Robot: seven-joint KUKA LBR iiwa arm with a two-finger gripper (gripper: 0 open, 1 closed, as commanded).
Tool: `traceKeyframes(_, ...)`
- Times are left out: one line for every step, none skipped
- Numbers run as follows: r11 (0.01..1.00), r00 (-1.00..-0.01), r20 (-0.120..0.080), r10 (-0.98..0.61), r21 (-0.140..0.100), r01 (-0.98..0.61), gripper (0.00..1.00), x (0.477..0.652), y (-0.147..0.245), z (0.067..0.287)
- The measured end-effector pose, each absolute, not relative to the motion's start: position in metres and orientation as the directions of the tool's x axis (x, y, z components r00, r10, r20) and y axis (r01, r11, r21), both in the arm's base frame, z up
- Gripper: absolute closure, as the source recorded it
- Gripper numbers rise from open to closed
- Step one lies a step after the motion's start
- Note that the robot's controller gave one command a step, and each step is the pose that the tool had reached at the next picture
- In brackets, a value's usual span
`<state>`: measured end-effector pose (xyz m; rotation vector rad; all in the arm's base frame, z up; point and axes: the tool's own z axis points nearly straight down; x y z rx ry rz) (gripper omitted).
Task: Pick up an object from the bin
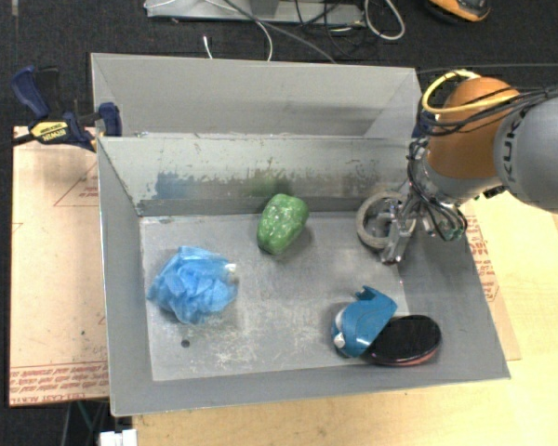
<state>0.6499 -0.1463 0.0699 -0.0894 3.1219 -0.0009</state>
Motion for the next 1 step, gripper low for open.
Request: traceKeyframes(0.998, -0.998, -0.016, -0.058, 0.000, -0.058, 1.00, 0.6487, -0.1457, 0.0794)
